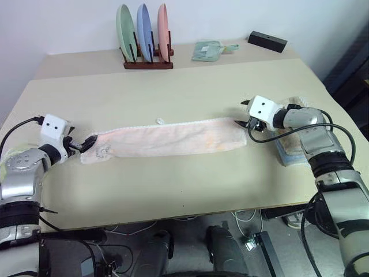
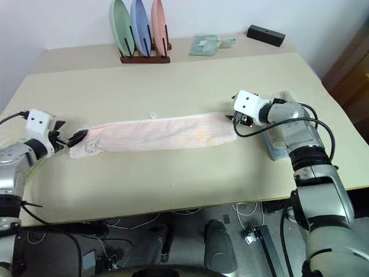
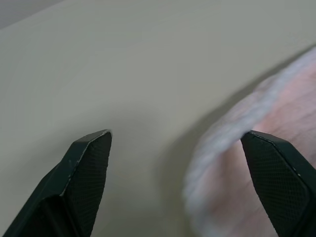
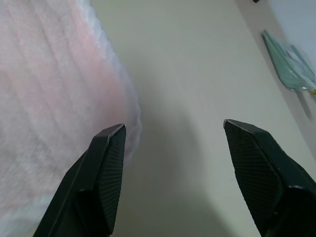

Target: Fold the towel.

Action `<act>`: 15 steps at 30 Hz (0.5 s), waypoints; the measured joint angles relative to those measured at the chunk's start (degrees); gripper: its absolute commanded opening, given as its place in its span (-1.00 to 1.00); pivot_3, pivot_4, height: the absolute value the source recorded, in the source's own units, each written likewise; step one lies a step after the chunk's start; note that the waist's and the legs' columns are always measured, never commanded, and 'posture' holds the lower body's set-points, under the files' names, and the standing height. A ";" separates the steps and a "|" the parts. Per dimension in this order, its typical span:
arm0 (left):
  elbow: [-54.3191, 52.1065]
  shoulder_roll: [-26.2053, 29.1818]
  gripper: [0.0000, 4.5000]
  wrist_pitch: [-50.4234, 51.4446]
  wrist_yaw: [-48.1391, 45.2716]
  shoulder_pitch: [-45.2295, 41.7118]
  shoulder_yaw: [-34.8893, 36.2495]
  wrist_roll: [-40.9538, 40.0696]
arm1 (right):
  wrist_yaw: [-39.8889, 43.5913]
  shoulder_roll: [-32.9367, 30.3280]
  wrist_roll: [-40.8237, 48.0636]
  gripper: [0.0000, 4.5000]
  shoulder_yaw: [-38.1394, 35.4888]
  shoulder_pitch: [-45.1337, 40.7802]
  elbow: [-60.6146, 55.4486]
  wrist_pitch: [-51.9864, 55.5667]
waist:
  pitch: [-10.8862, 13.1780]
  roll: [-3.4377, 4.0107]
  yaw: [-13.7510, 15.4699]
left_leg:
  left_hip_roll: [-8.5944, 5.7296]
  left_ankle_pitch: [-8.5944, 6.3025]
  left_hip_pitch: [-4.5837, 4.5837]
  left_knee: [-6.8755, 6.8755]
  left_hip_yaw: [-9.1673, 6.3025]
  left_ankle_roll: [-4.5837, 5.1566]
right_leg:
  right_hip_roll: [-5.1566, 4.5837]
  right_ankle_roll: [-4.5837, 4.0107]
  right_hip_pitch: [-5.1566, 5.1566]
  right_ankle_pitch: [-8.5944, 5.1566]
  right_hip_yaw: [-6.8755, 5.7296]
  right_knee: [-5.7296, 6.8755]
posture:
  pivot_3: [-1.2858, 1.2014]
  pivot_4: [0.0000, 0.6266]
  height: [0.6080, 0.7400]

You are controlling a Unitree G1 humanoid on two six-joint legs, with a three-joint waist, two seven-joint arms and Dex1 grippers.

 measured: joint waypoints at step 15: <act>-21.99 -1.74 0.92 -1.16 0.43 7.73 -2.59 -0.72 | -4.70 4.80 39.93 0.99 -20.44 30.30 -56.64 62.71 | -0.06 0.00 1.67 | 0.04 -0.05 0.04 0.09 -0.07 0.07 | -0.07 0.01 0.11 0.02 0.08 -0.06 | 0.03 -0.52 0.97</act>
